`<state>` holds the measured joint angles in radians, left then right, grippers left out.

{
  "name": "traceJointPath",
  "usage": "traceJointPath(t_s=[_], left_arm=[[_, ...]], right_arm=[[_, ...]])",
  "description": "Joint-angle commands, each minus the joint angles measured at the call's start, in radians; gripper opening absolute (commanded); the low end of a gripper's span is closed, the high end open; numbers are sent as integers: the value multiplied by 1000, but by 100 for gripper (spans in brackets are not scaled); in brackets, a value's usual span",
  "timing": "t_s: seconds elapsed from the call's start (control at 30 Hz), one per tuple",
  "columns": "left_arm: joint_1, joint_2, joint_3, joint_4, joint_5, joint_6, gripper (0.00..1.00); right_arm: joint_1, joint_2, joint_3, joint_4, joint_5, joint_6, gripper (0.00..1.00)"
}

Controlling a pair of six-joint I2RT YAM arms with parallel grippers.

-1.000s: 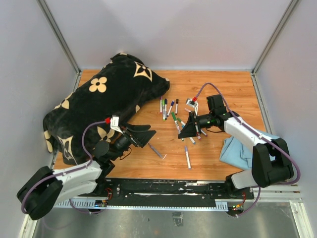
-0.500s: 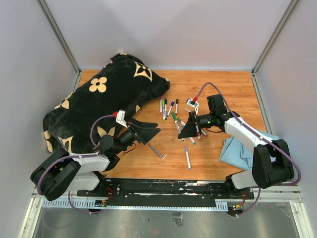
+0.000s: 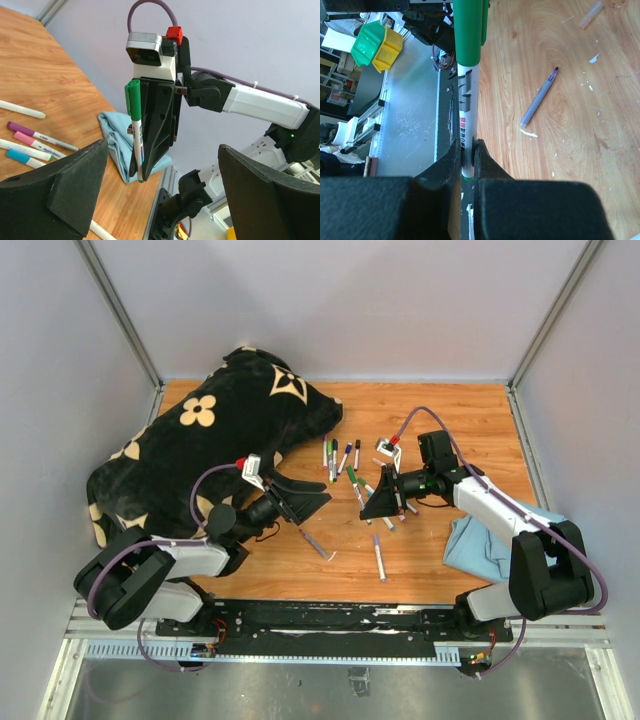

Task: Open the pen caps
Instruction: Open the pen cap from the pen.

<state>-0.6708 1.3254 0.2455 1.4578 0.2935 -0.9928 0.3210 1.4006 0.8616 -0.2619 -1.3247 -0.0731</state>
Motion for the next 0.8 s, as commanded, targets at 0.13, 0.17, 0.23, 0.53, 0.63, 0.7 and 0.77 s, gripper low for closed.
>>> traceJointPath(t_s=[0.13, 0.17, 0.23, 0.53, 0.63, 0.7, 0.77], left_arm=[[2, 45, 37, 52, 18, 7, 94], [1, 56, 44, 54, 17, 5, 93], [-6, 79, 62, 57, 19, 1, 93], [-65, 160, 184, -70, -87, 44, 88], [-75, 173, 231, -152, -130, 74, 83], [-75, 192, 251, -147, -128, 76, 77], [-75, 211, 261, -120, -115, 73, 73]], right_arm=[[10, -13, 42, -13, -45, -13, 1], [11, -12, 42, -13, -48, -13, 1], [12, -11, 43, -12, -50, -13, 1], [15, -12, 41, -14, -55, -16, 1], [17, -15, 42, -14, -66, -16, 1], [19, -16, 42, -13, -81, -16, 1], [18, -17, 44, -11, -107, -16, 1]])
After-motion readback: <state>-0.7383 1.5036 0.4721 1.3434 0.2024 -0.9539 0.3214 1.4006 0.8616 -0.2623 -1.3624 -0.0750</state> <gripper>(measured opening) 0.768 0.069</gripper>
